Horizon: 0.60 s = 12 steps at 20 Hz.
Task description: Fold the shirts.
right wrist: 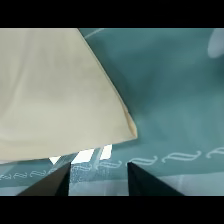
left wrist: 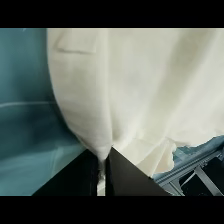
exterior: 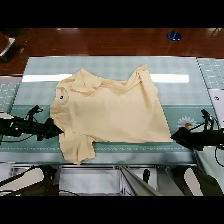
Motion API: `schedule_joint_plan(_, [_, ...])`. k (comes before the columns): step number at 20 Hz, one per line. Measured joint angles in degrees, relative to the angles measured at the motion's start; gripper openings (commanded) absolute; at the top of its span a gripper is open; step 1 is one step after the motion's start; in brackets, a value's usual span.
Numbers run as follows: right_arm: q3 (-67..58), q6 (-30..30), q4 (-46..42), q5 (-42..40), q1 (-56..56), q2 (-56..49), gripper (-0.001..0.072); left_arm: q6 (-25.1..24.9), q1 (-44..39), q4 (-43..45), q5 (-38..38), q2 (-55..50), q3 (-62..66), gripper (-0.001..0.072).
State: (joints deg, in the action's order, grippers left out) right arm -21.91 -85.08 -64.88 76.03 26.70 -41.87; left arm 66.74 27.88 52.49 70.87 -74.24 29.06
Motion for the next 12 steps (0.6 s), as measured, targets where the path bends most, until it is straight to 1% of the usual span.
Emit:
schedule_joint_plan(4, [0.3, 0.3, 0.3, -0.5, 0.0, -5.5, 0.0414, -0.1, 0.0, 0.0, 0.0, 0.0, 0.0, 0.0022])
schedule_joint_plan(7, [0.4, 0.5, 1.0, -3.3, 0.0, -9.6, 0.0414, -0.1, 0.0, 0.1, 0.0, 0.0, 0.0, 0.0023])
schedule_joint_plan(9, [0.4, 0.6, 3.1, -6.0, 0.0, -11.8, 0.0414, -0.1, 0.0, 0.1, 0.0, 0.0, 0.0, 0.0022])
schedule_joint_plan(12, [0.3, 1.6, 8.5, -9.0, 0.0, -14.9, 0.0408, -0.1, 0.0, 0.1, 0.0, 0.0, 0.0, 0.0023])
